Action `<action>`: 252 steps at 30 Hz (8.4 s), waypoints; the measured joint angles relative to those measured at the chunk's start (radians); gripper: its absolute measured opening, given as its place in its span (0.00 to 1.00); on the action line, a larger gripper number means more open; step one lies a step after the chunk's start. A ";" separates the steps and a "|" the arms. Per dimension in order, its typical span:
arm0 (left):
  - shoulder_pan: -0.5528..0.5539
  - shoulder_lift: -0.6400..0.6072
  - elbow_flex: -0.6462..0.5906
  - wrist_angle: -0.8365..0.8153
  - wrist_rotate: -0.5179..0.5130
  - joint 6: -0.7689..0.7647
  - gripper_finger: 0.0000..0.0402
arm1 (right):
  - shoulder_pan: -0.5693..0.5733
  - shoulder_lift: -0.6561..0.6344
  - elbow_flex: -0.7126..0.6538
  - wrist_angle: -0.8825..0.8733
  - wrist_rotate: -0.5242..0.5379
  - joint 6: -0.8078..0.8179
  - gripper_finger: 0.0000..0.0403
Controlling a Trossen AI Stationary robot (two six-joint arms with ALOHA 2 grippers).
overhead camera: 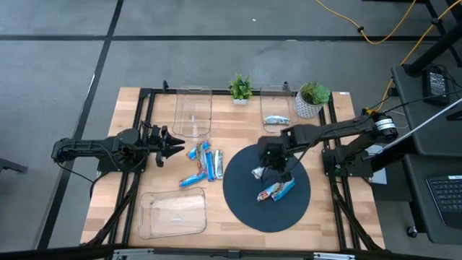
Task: Pick and place Granola Bars by type
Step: Put the yellow granola bar into the top right transparent bin, then put the red granola bar into the top left transparent bin
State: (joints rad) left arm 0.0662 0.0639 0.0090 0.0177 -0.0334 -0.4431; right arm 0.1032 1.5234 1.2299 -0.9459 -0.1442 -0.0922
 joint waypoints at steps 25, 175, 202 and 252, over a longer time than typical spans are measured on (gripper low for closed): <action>0.000 0.000 0.000 -0.005 0.027 0.041 0.37 | -0.231 -0.001 0.583 -0.373 0.099 0.053 0.05; 0.000 0.000 0.000 0.000 0.064 0.086 0.37 | 0.300 0.427 0.048 0.131 0.136 0.292 0.70; 0.000 0.000 0.000 0.112 0.085 0.037 0.37 | 0.195 -0.139 0.049 0.135 0.410 0.427 0.06; 0.027 1.082 0.922 0.173 0.014 0.466 0.67 | -0.200 -0.084 0.049 1.192 -0.008 0.166 0.07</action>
State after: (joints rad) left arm 0.0937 1.1462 0.9314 0.1908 -0.0191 0.0231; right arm -0.0963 1.4399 1.2793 0.2462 -0.1526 0.0734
